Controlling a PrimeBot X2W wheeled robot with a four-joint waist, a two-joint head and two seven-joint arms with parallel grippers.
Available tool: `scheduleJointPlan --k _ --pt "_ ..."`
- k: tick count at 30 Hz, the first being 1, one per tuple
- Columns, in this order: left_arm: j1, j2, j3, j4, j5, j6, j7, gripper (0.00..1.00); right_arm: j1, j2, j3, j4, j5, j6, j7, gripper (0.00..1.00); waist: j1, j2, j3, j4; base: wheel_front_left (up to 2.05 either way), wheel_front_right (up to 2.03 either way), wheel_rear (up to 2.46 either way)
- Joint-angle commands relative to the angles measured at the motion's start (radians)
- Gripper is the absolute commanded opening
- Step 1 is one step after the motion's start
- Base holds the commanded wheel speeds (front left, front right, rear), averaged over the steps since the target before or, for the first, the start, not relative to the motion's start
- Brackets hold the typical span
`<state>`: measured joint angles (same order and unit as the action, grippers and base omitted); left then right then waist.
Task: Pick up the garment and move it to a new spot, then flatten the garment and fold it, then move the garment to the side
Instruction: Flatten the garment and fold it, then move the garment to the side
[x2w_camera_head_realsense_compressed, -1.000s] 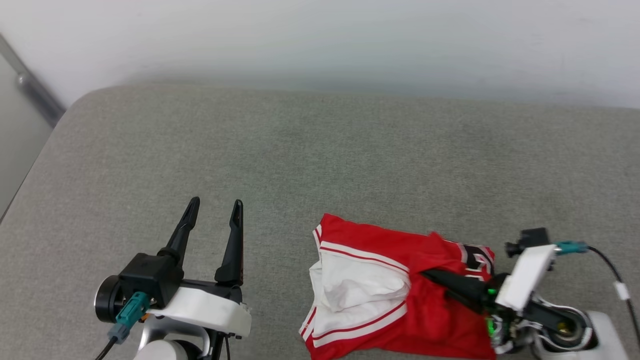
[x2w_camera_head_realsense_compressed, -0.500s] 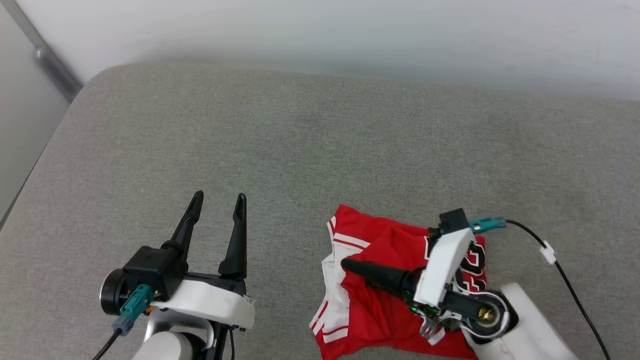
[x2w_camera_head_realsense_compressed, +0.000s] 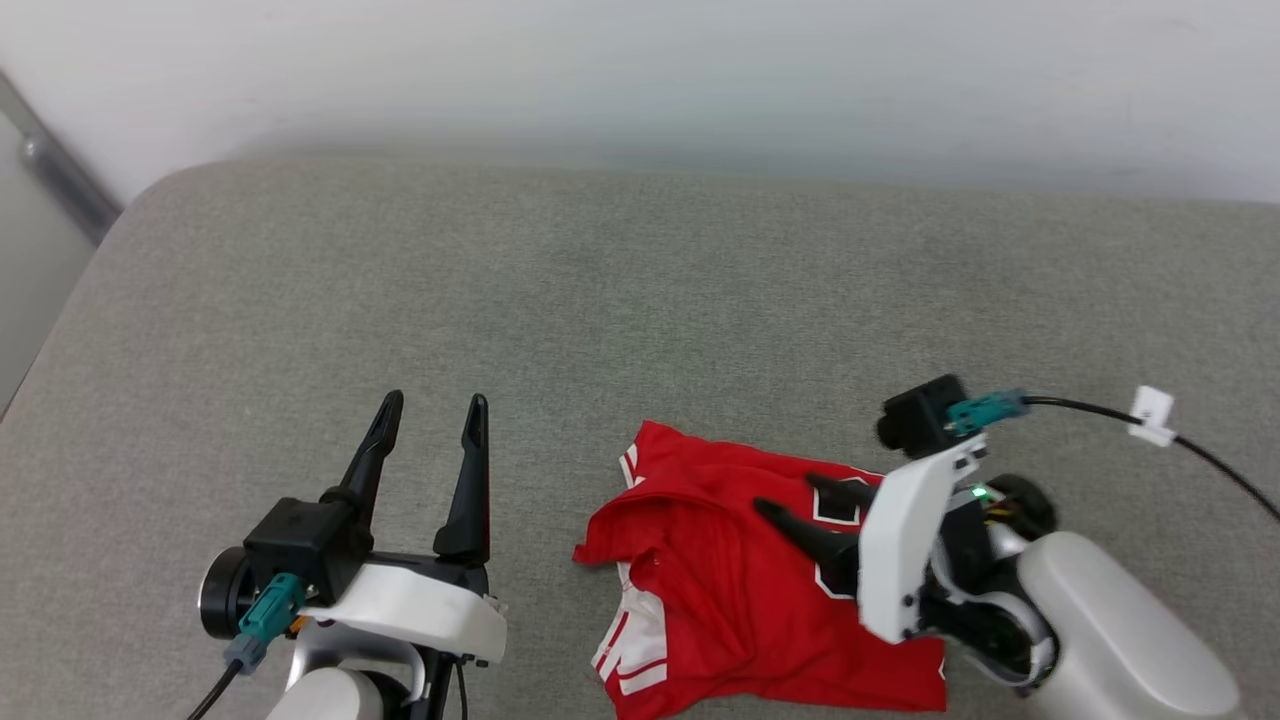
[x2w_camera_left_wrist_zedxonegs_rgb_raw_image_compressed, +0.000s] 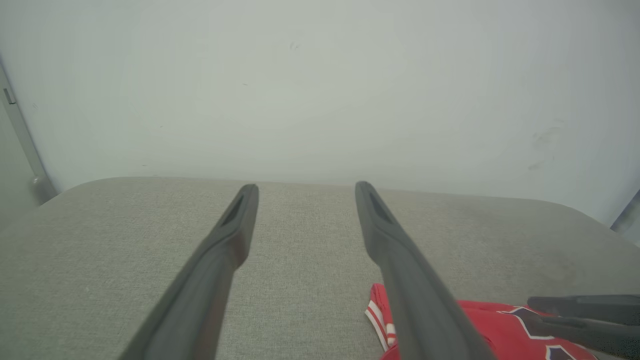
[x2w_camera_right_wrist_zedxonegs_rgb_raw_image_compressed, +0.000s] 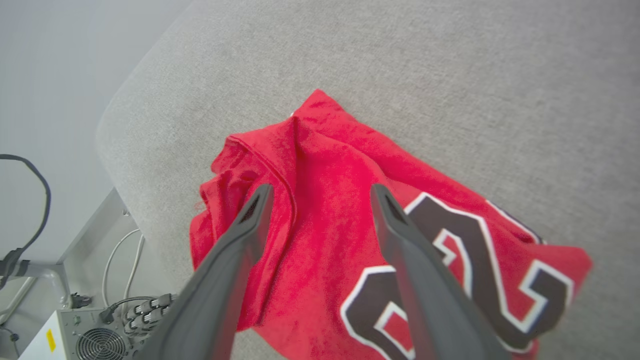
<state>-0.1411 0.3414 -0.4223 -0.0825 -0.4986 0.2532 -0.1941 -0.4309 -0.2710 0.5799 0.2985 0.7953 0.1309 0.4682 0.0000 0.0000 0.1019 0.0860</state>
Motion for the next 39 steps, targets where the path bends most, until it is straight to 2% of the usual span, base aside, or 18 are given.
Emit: scheduleJointPlan --k 1,5,8,15,19,25,30,39 --pt "0.011 0.005 0.003 0.003 -0.002 0.004 -0.006 1.0 0.007 -0.018 -0.016 -0.005 -0.034 0.0 -0.022 1.0 0.0 0.0 -0.006 -0.011 0.0 0.0 0.0" --pt "0.023 0.01 0.013 0.004 -0.004 0.015 -0.011 1.0 0.053 -0.074 -0.104 -0.024 -0.193 0.0 -0.108 1.0 0.0 0.0 -0.015 -0.035 0.0 0.0 0.0" --pt "0.038 0.016 0.023 0.008 -0.007 0.023 -0.014 1.0 0.107 -0.089 -0.211 -0.05 -0.292 0.0 -0.174 1.0 0.0 0.0 -0.025 -0.058 0.0 0.0 0.0" --pt "0.067 0.018 0.047 0.025 -0.022 0.036 -0.031 1.0 0.238 -0.043 -0.5 -0.183 -0.426 0.0 -0.331 1.0 0.0 0.0 -0.045 -0.098 0.0 0.0 0.0" --pt "0.085 0.022 0.06 0.037 -0.026 0.037 -0.041 1.0 0.304 0.001 -0.589 -0.29 -0.452 0.0 -0.398 1.0 0.0 0.0 -0.058 -0.112 0.0 0.0 0.0" --pt "0.125 0.032 0.063 0.058 -0.025 0.043 -0.047 1.0 0.417 0.056 -0.623 -0.403 -0.486 0.0 -0.43 1.0 0.0 0.0 -0.097 -0.118 0.0 0.0 0.0" --pt "0.162 0.041 0.066 0.063 -0.022 0.05 -0.053 1.0 0.498 0.098 -0.633 -0.471 -0.51 0.0 -0.412 1.0 0.0 0.0 -0.115 -0.126 0.0 0.0 0.0" --pt "0.192 0.047 0.075 0.056 -0.027 0.062 -0.056 1.0 0.533 0.129 -0.64 -0.507 -0.514 0.0 -0.381 1.0 0.0 0.0 -0.121 -0.133 0.0 0.0 0.0"
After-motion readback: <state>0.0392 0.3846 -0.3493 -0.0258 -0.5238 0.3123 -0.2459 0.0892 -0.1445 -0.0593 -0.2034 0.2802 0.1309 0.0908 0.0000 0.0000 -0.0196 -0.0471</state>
